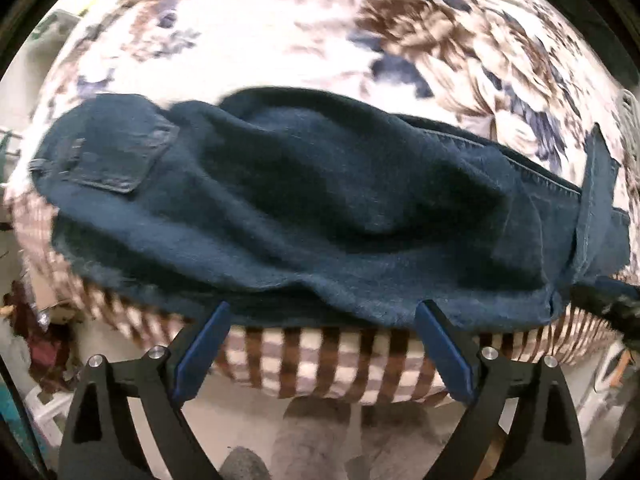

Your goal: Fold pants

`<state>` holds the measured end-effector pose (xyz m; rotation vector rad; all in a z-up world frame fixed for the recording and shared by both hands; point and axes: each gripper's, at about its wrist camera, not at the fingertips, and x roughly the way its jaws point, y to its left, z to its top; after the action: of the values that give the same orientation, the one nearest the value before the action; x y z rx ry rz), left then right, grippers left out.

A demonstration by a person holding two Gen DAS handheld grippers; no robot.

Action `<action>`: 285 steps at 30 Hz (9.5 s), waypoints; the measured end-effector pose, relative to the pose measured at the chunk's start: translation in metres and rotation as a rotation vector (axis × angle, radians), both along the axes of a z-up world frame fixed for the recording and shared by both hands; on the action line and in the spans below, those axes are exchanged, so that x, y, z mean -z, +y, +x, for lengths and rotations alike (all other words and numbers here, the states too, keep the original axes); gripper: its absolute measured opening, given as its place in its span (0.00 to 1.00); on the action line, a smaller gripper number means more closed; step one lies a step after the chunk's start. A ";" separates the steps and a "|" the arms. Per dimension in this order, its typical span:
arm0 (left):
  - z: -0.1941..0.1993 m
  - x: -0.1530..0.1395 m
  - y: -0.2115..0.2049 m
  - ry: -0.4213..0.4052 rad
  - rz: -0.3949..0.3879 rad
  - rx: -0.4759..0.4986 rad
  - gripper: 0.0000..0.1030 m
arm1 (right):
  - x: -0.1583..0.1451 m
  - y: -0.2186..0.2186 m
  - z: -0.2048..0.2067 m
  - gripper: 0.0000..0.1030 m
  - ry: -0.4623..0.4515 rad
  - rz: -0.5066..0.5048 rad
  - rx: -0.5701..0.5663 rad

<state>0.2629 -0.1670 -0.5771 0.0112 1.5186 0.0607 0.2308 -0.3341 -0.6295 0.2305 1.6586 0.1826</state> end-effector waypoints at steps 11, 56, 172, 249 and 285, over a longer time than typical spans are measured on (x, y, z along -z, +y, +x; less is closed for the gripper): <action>0.014 -0.020 -0.012 -0.151 0.148 -0.076 0.91 | 0.010 -0.129 0.056 0.93 -0.096 -0.210 0.312; 0.006 0.024 -0.100 -0.114 0.099 0.034 0.91 | 0.058 -0.373 -0.032 0.05 -0.343 0.254 1.163; 0.081 0.020 0.251 -0.112 -0.208 -0.364 0.40 | 0.065 0.175 0.210 0.13 0.429 0.422 0.109; 0.057 0.050 0.220 0.029 -0.281 -0.371 0.41 | 0.071 0.125 0.246 0.21 0.483 0.518 0.020; 0.068 0.043 0.263 -0.037 -0.303 -0.359 0.41 | 0.073 0.149 0.227 0.31 0.509 0.737 -0.184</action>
<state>0.3311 0.0960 -0.6203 -0.5031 1.4652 0.1161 0.4580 -0.1853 -0.7026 0.7255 2.0567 0.9428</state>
